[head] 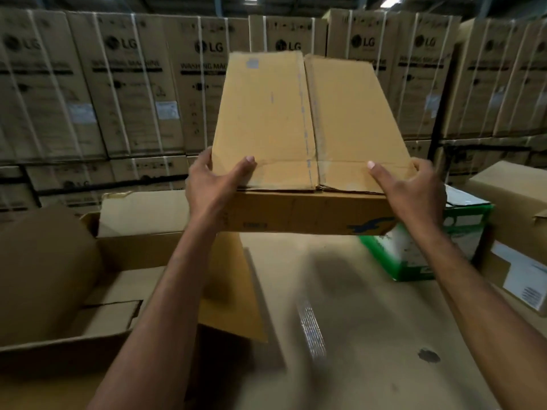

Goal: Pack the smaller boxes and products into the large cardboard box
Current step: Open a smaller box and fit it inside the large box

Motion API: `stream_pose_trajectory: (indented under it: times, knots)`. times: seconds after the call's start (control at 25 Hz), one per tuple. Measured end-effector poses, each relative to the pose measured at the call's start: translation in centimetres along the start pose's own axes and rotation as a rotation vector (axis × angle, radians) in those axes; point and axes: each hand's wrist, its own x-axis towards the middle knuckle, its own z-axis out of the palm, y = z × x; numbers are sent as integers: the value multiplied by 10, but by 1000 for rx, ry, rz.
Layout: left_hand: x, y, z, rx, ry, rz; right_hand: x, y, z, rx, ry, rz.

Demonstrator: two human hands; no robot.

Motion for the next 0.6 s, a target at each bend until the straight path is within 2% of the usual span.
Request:
stream_pose_trajectory:
  times: [0.2, 0.36, 0.6]
  knots:
    - [-8, 27, -107, 47, 111, 52, -41, -76, 12, 107, -72, -115]
    - [10, 29, -203, 103, 193, 9, -83, -144, 47, 167, -175, -195]
    - [53, -18, -329, 105, 198, -72, -150, -237, 133, 126, -264, -237]
